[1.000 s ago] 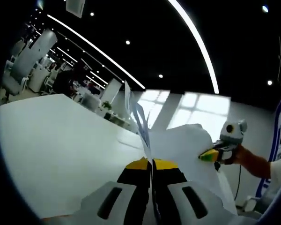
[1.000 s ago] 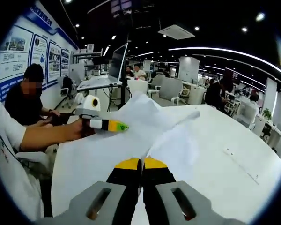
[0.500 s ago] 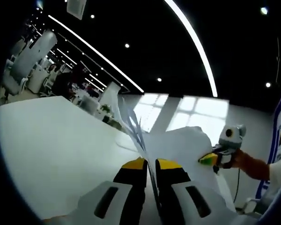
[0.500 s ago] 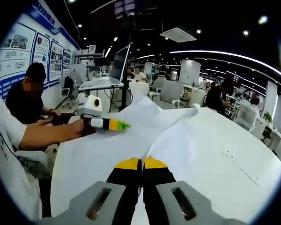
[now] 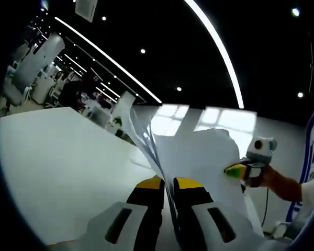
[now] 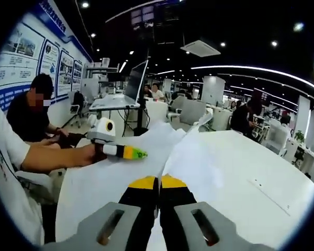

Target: Organize the stack of printing papers by aligning and flattening the scattered papers on the table

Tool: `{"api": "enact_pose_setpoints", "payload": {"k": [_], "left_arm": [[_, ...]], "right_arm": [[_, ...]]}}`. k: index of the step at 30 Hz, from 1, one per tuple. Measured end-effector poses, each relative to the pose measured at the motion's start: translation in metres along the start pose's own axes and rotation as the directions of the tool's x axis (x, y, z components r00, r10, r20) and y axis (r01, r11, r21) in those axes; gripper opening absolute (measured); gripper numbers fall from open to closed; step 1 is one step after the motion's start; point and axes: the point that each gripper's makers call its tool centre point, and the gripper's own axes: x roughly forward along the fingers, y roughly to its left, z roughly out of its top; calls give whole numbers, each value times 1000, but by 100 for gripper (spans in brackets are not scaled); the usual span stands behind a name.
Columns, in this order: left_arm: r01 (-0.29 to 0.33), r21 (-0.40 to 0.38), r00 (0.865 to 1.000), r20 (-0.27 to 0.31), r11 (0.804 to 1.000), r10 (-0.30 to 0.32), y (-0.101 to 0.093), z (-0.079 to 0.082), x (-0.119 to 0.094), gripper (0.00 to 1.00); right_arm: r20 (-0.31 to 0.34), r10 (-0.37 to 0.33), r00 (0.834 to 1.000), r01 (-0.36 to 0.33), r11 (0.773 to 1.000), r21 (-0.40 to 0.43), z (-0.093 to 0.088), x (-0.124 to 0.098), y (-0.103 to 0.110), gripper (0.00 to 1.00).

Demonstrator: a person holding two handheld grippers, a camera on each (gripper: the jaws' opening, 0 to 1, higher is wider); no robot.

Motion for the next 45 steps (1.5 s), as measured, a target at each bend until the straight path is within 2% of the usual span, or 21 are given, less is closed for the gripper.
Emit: {"api": "enact_pose_setpoints", "payload": {"k": [15, 29, 34, 35, 36, 39, 44, 45], "left_arm": [[0, 5, 1000, -3, 1000, 0, 1, 0, 1, 11], [16, -5, 1000, 1, 1000, -16, -2, 1, 1, 13], [20, -6, 1000, 2, 1000, -20, -3, 1, 1, 14], [21, -5, 1000, 3, 1000, -21, -4, 1, 1, 14], [23, -6, 1000, 4, 1000, -23, -4, 1, 1, 15], [20, -8, 1000, 3, 1000, -20, -1, 2, 2, 15], [32, -19, 999, 7, 999, -32, -4, 3, 2, 15], [32, -22, 999, 8, 999, -32, -3, 3, 2, 15]], "right_arm": [[39, 21, 999, -21, 1000, 2, 7, 9, 7, 0], [146, 9, 989, -15, 999, 35, 24, 12, 3, 0], [158, 14, 987, -30, 995, 98, 21, 15, 2, 0], [196, 19, 980, -49, 988, 147, 26, 15, 2, 0], [206, 32, 978, -66, 984, 163, 29, 16, 3, 0], [197, 35, 980, -61, 990, 131, 31, 18, 5, 0], [181, 49, 982, -75, 988, 138, 27, 23, 7, 0], [168, 34, 985, -57, 989, 137, 24, 24, 4, 0]]}}
